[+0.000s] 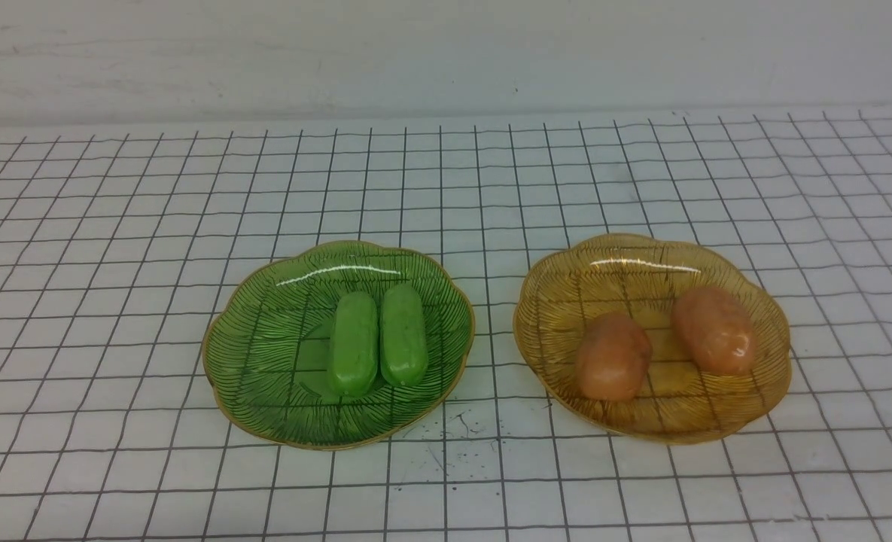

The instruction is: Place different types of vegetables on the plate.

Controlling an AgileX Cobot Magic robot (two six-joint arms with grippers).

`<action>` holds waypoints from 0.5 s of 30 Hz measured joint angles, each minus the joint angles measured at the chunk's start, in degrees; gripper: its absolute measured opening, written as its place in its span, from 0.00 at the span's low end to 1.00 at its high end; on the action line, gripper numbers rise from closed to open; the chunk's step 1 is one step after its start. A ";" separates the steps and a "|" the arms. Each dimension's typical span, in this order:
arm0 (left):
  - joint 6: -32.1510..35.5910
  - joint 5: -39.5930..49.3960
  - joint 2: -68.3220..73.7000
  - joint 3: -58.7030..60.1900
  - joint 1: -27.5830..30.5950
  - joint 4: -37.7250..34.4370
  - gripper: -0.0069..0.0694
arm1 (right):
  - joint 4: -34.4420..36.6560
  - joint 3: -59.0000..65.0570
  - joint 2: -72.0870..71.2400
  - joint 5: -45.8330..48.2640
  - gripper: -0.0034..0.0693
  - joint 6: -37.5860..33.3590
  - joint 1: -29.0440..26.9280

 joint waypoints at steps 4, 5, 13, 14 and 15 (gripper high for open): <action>0.00 0.00 0.00 0.00 0.00 0.00 0.08 | 0.00 0.00 0.00 0.04 0.03 0.00 0.00; 0.00 0.00 0.00 0.00 0.00 0.00 0.08 | 0.00 0.00 0.00 0.04 0.03 0.00 0.00; 0.05 0.00 0.00 0.00 0.00 0.00 0.08 | -6.57 1.60 0.00 4.68 0.03 -3.65 -1.35; 0.05 0.00 0.00 0.00 0.00 0.00 0.08 | -7.50 2.67 0.00 5.40 0.03 -3.72 -1.67; 0.05 0.00 0.00 0.00 0.00 0.00 0.08 | -7.50 2.67 0.00 5.62 0.03 -3.72 -1.80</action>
